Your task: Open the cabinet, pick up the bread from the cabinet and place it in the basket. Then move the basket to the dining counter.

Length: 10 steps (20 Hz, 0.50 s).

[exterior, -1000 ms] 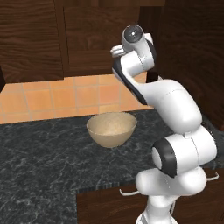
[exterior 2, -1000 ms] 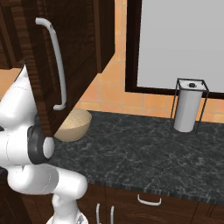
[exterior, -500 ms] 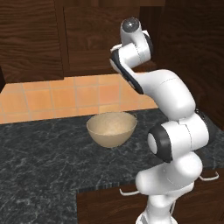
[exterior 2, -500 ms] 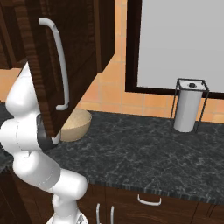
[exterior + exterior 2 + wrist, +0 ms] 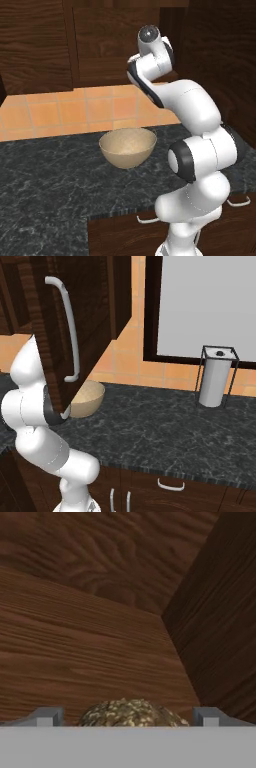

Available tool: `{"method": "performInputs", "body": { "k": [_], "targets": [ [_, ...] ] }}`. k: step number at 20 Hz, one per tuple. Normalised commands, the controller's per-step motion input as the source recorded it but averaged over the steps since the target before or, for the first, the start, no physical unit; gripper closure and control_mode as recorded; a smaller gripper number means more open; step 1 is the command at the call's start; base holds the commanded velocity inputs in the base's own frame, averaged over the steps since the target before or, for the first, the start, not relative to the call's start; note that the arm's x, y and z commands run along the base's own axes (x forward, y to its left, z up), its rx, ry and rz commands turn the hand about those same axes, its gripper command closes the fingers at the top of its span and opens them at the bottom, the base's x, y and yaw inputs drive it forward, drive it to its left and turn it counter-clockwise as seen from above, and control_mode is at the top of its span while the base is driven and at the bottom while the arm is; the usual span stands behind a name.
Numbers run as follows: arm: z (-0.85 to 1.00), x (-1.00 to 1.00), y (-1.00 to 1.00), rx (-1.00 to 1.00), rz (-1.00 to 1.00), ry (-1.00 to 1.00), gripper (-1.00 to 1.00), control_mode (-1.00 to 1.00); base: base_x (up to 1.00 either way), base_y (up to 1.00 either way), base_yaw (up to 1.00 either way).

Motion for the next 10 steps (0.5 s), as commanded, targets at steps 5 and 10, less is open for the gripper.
{"method": "performInputs", "body": {
  "k": [5,10],
  "targets": [
    [-0.07,-0.08,-0.02,-0.02,0.0,0.08,-1.0,-1.0,0.0,0.0,0.0],
    [-0.26,-0.14,0.0,0.0,0.0,0.23,-1.0,-1.0,0.0,0.0,0.0]
  ]
}}
